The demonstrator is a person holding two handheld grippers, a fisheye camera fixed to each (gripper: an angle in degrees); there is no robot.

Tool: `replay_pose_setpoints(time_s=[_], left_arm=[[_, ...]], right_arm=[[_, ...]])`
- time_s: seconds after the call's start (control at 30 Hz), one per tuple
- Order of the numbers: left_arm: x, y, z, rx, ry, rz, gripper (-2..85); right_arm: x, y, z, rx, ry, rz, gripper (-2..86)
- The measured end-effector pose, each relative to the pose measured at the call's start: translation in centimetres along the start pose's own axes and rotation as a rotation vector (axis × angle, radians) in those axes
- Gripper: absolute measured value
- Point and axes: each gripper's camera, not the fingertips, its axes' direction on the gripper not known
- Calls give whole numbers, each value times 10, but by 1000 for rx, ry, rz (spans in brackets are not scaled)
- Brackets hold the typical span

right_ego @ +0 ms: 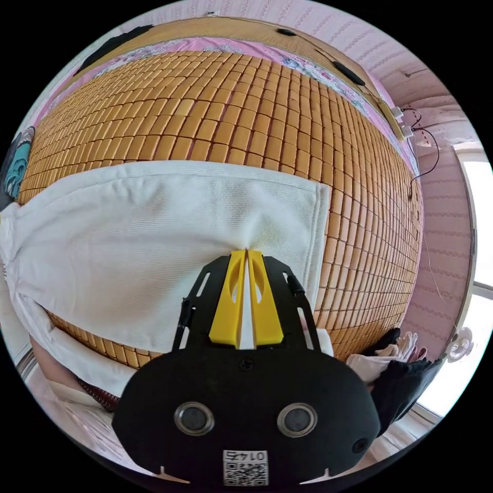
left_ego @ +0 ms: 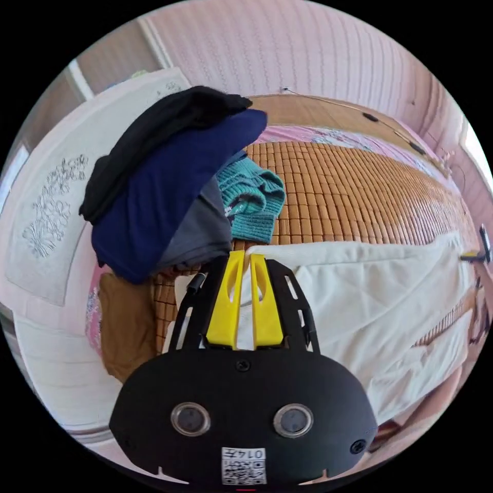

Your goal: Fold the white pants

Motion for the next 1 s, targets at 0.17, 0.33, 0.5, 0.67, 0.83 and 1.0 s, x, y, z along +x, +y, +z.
replay_pose_setpoints(time_s=[0.17, 0.33, 0.5, 0.67, 0.83, 1.0], left_arm=[[-20, 25, -9, 55, 63, -46, 3], [-7, 37, 24, 20, -139, 133, 7], [-29, 16, 73, -57, -121, 63, 18], [-55, 3, 79, -65, -82, -29, 13], [-98, 6, 54, -98, 28, -105, 31], [-121, 40, -33, 46, 48, 93, 58]], right_arm=[[-29, -21, 3, -107, 178, -132, -9], [-7, -23, -3, -118, 51, -120, -9], [9, -23, -4, -145, -29, -117, -9], [15, -26, -3, -224, -37, -141, -9], [34, 0, -7, -144, -92, -22, -8], [39, 51, -29, 25, -47, -25, -8]])
